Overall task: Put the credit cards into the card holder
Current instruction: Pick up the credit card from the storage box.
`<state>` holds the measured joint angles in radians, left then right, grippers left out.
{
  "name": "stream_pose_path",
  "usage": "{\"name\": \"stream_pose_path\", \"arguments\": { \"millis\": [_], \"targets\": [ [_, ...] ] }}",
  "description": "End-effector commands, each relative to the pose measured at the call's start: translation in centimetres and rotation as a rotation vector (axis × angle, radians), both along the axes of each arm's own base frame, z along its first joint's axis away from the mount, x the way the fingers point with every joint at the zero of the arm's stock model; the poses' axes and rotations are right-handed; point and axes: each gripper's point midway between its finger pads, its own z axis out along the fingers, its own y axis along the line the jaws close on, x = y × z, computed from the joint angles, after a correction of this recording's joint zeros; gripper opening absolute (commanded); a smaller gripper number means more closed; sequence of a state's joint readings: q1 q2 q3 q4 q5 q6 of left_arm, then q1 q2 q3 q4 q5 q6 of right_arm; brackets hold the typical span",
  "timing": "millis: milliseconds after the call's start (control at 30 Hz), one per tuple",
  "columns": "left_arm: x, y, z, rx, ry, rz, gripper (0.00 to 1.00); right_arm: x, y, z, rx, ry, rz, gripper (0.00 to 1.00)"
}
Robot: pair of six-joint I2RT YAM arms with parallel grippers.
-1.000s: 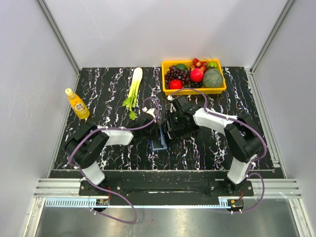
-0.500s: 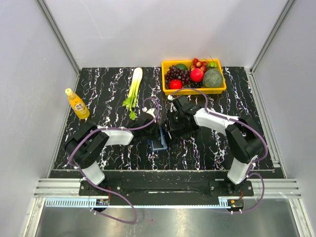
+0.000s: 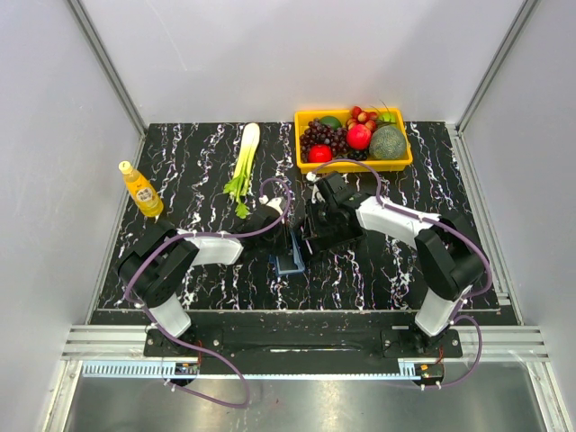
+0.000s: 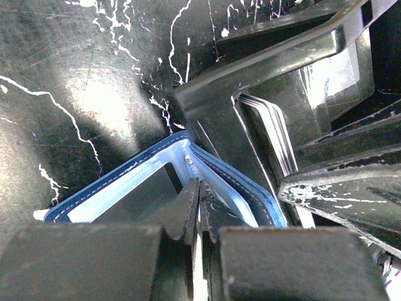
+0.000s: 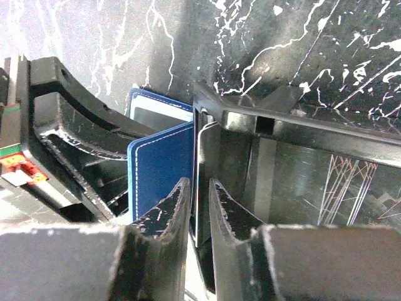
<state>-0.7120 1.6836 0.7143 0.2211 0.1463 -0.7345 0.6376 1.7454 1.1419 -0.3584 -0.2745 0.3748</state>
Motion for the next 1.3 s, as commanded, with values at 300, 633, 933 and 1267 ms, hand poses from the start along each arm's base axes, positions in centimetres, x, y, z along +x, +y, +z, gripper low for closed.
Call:
{"name": "stream_pose_path", "arguments": {
  "millis": [300, 633, 933, 1267],
  "targets": [
    [-0.3, 0.2, -0.3, 0.023, 0.017, -0.011, 0.04, -0.2, 1.7, 2.9, 0.087, -0.035, 0.040, 0.05],
    [-0.3, 0.3, -0.3, 0.029, 0.015, -0.009, 0.03, 0.1, 1.5, 5.4, 0.110, -0.085, 0.021, 0.01],
    [-0.5, 0.3, -0.2, 0.022, 0.015, -0.011, 0.03, 0.5, -0.3, 5.8, 0.037, -0.141, -0.023, 0.00],
    [-0.1, 0.1, 0.9, 0.015, -0.009, -0.018, 0.03, 1.6, -2.3, 7.2, -0.024, -0.206, -0.105, 0.00]
  ]
}}
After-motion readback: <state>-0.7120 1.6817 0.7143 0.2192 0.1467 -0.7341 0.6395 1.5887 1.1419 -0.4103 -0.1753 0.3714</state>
